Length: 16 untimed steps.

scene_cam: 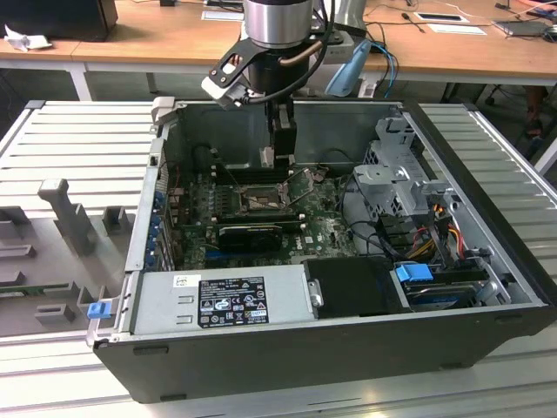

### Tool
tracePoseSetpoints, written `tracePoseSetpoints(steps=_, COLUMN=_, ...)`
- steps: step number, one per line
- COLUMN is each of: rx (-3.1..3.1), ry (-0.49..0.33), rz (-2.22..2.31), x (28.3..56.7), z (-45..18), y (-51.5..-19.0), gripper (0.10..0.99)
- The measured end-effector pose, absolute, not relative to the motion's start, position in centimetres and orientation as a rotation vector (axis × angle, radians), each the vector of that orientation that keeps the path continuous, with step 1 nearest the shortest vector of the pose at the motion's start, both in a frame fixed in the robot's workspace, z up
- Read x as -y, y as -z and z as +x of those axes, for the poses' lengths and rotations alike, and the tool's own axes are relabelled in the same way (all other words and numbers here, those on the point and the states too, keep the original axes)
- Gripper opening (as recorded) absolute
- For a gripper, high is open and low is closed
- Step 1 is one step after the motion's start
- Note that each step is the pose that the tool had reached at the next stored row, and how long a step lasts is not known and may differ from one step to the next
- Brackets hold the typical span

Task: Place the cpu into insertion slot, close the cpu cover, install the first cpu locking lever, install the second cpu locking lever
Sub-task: 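Place the cpu into insertion slot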

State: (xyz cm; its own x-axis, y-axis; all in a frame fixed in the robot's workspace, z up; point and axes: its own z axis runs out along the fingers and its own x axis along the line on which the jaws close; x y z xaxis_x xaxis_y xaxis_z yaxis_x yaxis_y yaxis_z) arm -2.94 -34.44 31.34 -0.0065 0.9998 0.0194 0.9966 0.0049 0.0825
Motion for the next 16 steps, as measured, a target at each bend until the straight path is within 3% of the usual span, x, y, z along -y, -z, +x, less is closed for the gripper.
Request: tracePoseSetpoints(steps=16, rx=-2.188, ry=-0.112, rz=2.189, x=34.4, z=-3.0, y=-30.1, gripper=0.525)
